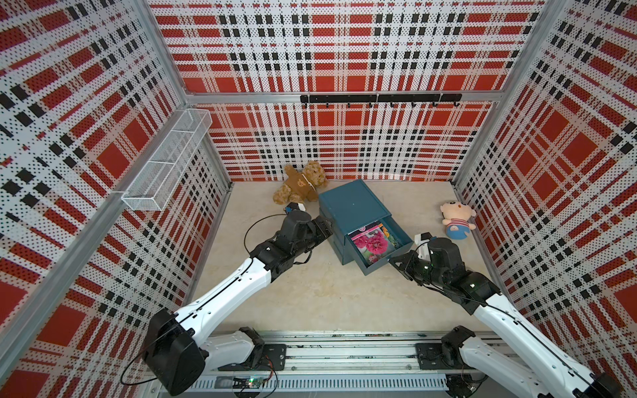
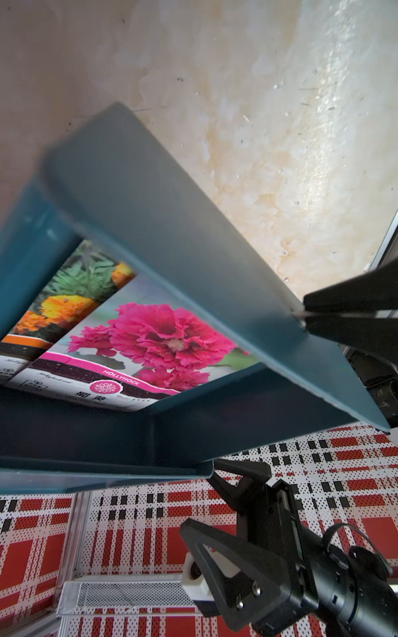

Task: Take the seed bags out of the drawer
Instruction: Open the drawer in the storage box, then pick up the seed packet from the drawer.

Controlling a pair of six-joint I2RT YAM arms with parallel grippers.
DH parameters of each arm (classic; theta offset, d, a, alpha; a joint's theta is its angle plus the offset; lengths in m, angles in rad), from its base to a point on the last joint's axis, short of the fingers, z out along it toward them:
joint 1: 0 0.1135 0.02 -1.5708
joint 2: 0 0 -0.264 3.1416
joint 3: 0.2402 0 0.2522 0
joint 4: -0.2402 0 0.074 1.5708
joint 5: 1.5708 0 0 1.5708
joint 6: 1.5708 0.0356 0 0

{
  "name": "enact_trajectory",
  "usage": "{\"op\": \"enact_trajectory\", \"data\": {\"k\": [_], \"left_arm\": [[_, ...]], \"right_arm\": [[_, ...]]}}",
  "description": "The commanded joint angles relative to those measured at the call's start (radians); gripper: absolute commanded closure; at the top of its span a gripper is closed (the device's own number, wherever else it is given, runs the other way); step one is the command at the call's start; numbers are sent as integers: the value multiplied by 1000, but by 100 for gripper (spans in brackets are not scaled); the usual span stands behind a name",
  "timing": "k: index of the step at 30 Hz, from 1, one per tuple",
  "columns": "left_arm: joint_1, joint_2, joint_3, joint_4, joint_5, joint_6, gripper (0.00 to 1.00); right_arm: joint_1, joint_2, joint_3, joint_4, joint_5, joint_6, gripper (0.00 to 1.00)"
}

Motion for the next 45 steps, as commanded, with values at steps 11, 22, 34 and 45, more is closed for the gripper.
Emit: {"op": "enact_trajectory", "data": {"k": [11,22,34,45], "left_arm": [[28,61,36,95,51,-8,26],[50,103,52,138,82,-16,26],[61,162,72,154,102,-6,26],[68,247,119,155,112,24,29]], "right_arm": [[-4,-4,61,-143,78,-59,54],[-5,10,327,-457,245,-254,40],[4,412,743,-502,214,-550,39],[69,655,849,-520,280,-633,37]]}}
